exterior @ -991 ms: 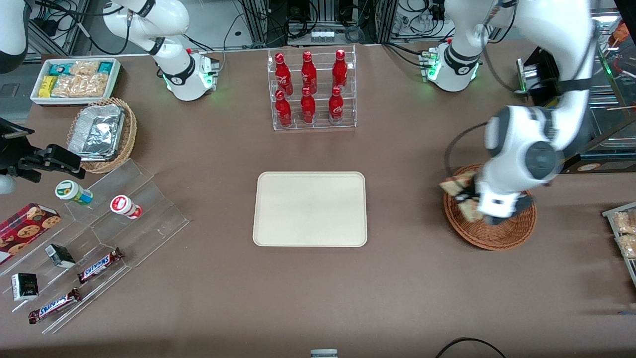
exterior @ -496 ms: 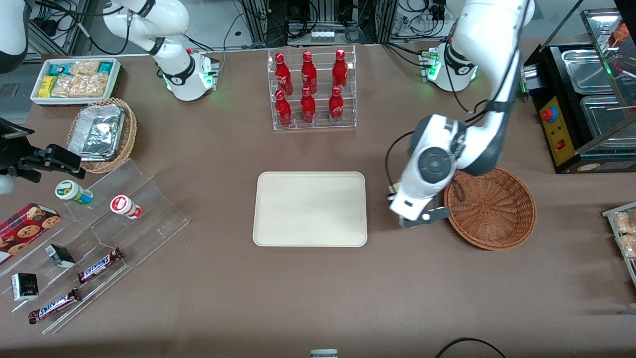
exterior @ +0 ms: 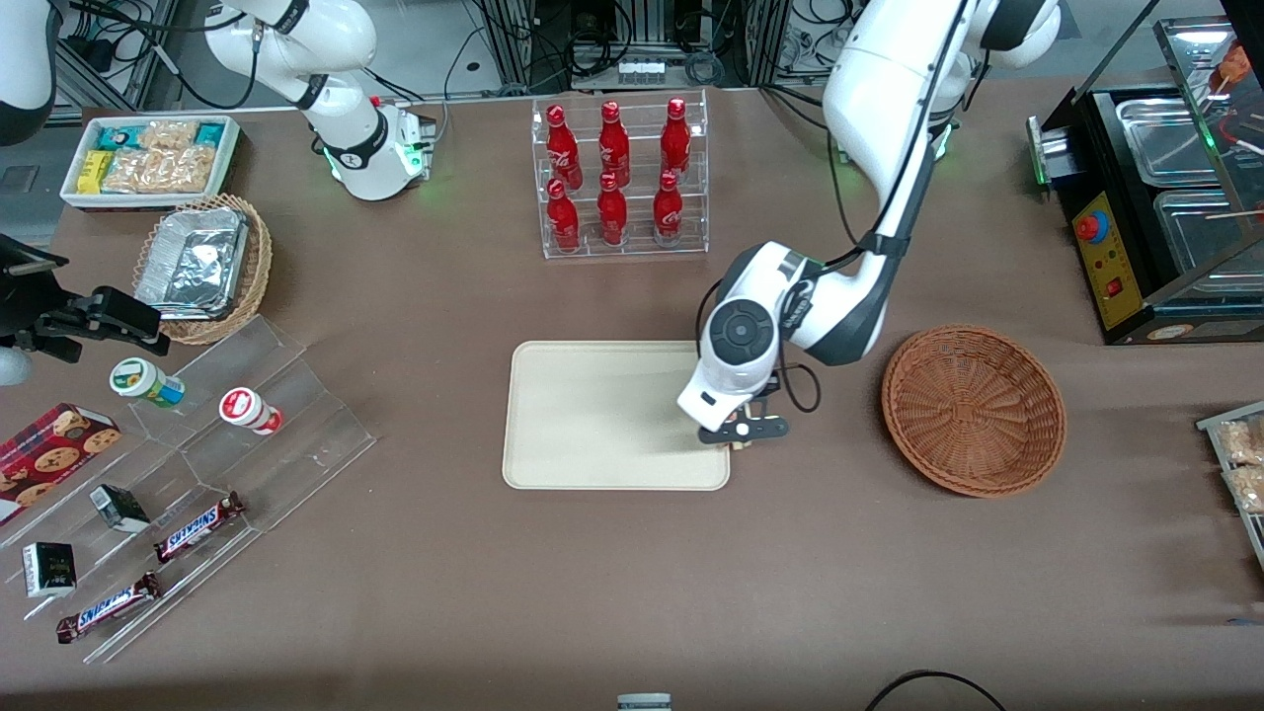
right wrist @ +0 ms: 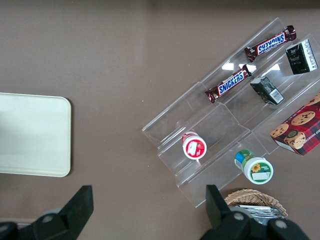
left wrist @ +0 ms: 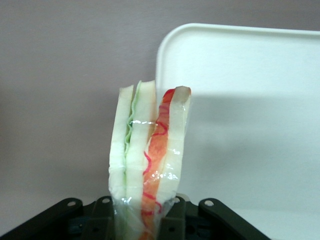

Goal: Place sandwich from basket to tray
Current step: 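Lift the sandwich and carry it over the cream tray, then lower the sandwich onto the tray and open the left gripper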

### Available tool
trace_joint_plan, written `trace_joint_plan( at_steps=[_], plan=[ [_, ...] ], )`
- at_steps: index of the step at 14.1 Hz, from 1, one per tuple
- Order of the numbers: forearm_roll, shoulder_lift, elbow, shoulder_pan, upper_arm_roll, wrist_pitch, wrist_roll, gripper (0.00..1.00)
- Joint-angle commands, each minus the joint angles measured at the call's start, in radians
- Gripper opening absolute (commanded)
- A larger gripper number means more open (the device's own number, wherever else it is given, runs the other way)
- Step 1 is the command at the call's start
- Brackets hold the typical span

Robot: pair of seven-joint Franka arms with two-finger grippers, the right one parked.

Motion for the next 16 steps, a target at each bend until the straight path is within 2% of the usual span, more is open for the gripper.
trace_joint_plan(
  at_steps=[1, 4, 7, 9, 10, 12, 13, 14, 16],
  plan=[
    [0.006, 0.040, 0.029, -0.003, -0.030, 0.075, 0.011, 0.23],
    [0.007, 0.111, 0.071, -0.010, -0.051, 0.133, 0.008, 0.26],
    [0.015, 0.119, 0.069, -0.018, -0.051, 0.130, 0.014, 0.26],
    [0.010, 0.120, 0.071, -0.018, -0.051, 0.131, 0.014, 0.33],
    [0.009, 0.122, 0.071, -0.018, -0.051, 0.133, 0.014, 0.41],
    [0.007, 0.122, 0.072, -0.018, -0.051, 0.133, 0.012, 0.64],
    [0.004, 0.117, 0.072, -0.012, -0.051, 0.131, 0.003, 0.85],
    [0.004, 0.113, 0.072, -0.012, -0.051, 0.126, -0.004, 1.00],
    [0.006, 0.079, 0.071, -0.003, -0.047, 0.099, -0.005, 1.00]
  ],
)
